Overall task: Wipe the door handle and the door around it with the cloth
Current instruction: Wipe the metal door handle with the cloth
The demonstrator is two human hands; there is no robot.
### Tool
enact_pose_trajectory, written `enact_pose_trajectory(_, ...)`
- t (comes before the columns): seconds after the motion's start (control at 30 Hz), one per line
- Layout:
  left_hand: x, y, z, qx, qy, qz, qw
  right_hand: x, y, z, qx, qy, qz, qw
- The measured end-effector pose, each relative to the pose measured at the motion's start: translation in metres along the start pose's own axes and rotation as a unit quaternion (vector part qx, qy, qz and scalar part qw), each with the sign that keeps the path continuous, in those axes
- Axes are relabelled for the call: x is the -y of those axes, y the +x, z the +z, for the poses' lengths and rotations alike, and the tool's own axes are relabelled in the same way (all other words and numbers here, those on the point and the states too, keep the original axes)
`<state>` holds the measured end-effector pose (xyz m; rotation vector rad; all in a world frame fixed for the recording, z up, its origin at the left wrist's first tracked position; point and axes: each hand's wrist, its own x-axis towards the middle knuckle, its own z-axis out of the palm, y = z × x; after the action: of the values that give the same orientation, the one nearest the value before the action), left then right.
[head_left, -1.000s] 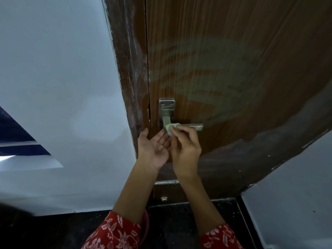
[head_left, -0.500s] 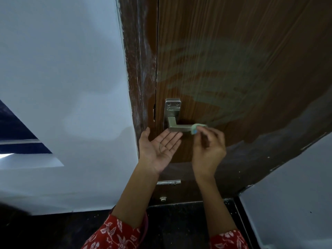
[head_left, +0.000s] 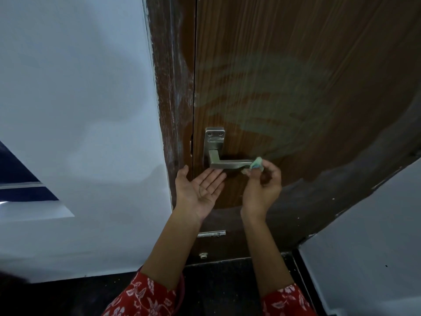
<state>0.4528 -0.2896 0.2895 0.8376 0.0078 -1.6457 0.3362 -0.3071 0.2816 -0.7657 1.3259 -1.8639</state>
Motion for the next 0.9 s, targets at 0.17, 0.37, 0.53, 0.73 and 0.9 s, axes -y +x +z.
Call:
enact_pose_trajectory(0.17,0.000,0.000,0.006,-0.039,0.022,0.014,0.999,0.008,-0.021,0.013,0.062,0.288,0.388,0.873)
enact_pose_trajectory(0.37,-0.005,0.002,0.001,-0.043,0.016,0.026,0.999,0.029,-0.004,0.005,-0.003,0.341,0.384,0.858)
enact_pose_trajectory(0.53,-0.005,0.001,0.006,-0.052,0.014,0.001,0.999,0.023,-0.043,0.025,0.119,0.183,0.322,0.921)
enact_pose_trajectory(0.73,-0.006,0.004,0.002,-0.041,0.000,0.015,0.999,0.028,-0.029,0.022,0.221,-0.360,-0.349,0.836)
enact_pose_trajectory(0.9,-0.005,0.004,0.002,-0.044,-0.003,0.002,0.999,0.019,-0.025,0.046,0.243,-0.429,-0.381,0.782)
